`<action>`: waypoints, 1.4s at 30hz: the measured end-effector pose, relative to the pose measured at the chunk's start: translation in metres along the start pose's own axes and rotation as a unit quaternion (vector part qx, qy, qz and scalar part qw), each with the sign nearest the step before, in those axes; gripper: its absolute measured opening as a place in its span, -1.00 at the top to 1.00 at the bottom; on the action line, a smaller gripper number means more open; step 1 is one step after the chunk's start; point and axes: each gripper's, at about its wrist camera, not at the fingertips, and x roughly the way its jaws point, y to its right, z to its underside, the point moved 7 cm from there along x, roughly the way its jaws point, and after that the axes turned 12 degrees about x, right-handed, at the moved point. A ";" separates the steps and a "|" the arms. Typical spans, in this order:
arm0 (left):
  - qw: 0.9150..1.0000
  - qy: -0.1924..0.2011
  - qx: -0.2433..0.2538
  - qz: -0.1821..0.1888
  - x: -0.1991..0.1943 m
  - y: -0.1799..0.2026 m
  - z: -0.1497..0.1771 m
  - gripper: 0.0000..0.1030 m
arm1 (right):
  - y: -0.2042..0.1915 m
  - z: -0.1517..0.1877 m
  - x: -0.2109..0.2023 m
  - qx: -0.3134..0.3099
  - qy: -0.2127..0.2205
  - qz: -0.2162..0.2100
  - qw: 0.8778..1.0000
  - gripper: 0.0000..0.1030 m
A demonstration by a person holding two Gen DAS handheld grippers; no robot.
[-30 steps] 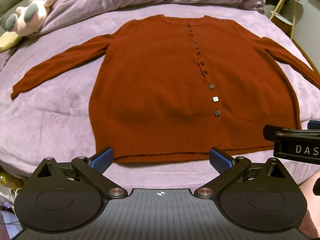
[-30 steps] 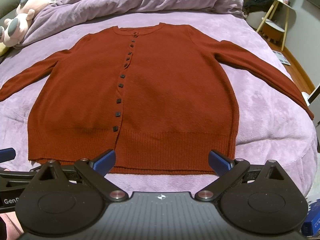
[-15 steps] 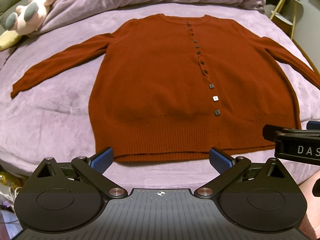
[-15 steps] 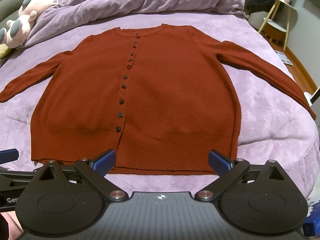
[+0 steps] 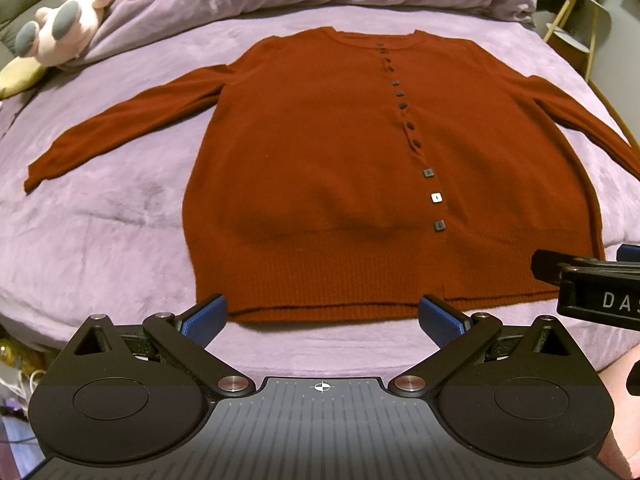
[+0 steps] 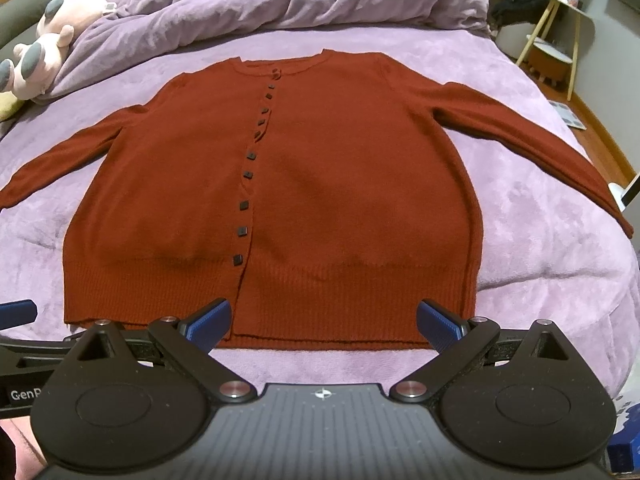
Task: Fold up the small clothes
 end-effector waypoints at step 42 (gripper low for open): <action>1.000 0.016 0.003 0.023 0.036 0.008 -0.037 -1.00 | 0.120 -0.054 -0.006 0.117 0.232 -0.172 0.950 -0.92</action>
